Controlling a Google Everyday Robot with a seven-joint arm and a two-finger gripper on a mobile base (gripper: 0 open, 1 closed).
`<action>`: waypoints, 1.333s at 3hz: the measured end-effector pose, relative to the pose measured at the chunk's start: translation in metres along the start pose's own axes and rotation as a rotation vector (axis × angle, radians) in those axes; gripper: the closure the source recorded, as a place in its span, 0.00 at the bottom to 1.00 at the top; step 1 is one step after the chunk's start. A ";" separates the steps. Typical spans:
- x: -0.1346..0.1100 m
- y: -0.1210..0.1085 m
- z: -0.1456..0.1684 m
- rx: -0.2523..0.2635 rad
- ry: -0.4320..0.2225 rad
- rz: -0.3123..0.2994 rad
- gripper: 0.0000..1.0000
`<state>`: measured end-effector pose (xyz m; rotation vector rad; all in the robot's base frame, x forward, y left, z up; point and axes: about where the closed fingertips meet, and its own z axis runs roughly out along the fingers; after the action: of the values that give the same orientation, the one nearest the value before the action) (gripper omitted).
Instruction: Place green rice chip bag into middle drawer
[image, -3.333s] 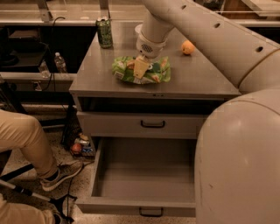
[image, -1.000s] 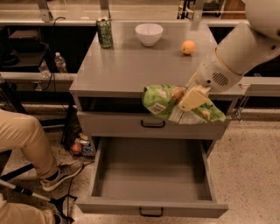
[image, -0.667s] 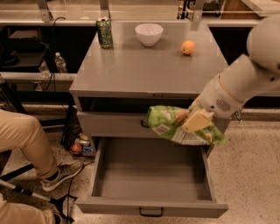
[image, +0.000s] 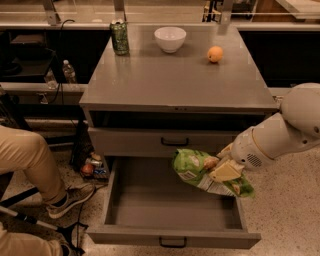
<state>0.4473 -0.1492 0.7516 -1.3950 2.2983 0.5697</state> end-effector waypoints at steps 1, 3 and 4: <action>0.000 0.000 0.000 0.000 0.000 0.000 1.00; 0.032 -0.010 0.062 -0.065 -0.139 -0.006 1.00; 0.046 -0.015 0.098 -0.100 -0.203 0.001 1.00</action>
Offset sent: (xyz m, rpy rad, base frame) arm 0.0023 -0.0059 -0.0532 0.1195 -0.0300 0.0076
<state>0.4527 -0.1380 0.6434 -1.3138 2.1354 0.7986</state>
